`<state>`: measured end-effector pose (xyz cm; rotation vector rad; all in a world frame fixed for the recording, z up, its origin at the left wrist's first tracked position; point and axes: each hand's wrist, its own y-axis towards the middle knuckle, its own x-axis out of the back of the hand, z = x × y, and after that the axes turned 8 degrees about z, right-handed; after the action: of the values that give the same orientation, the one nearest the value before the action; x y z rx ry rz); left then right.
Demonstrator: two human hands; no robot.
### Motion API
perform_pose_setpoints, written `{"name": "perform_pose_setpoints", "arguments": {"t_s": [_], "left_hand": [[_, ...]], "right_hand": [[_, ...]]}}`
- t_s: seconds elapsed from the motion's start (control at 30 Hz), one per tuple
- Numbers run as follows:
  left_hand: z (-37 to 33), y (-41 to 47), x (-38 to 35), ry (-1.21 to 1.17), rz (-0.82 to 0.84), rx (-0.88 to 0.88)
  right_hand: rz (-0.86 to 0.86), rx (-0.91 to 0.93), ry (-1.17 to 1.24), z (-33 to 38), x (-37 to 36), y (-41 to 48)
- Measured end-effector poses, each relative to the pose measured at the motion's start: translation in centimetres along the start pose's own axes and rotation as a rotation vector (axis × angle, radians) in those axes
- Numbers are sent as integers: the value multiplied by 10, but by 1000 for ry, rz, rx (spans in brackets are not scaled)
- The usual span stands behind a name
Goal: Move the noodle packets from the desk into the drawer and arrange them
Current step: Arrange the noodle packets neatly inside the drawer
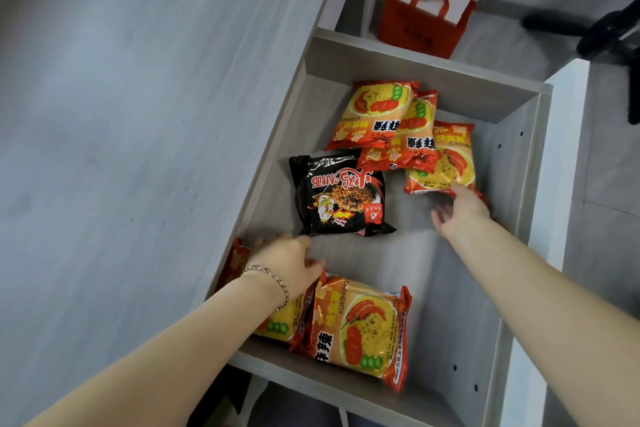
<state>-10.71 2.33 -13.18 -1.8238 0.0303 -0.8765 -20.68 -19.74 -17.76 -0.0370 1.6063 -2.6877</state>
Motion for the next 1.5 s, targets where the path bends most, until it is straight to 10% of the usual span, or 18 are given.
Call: {"name": "perform_pose_setpoints", "arguments": {"t_s": [0.33, 0.57, 0.9, 1.13, 1.5], "left_hand": [[-10, -7, 31, -656, -483, -121], [-5, -22, 18, -802, -502, 4], [4, -19, 26, 86, -214, -149], [3, -3, 49, 311, 107, -277], [16, 13, 22, 416, -257, -202]], "right_hand": [[156, 899, -271, 10, 14, -115], [495, 206, -658, -41, -25, -97], [461, -558, -596, -98, -69, -68], [488, -619, -352, -87, -61, -69], [276, -384, -269, -76, -57, -35]]}}
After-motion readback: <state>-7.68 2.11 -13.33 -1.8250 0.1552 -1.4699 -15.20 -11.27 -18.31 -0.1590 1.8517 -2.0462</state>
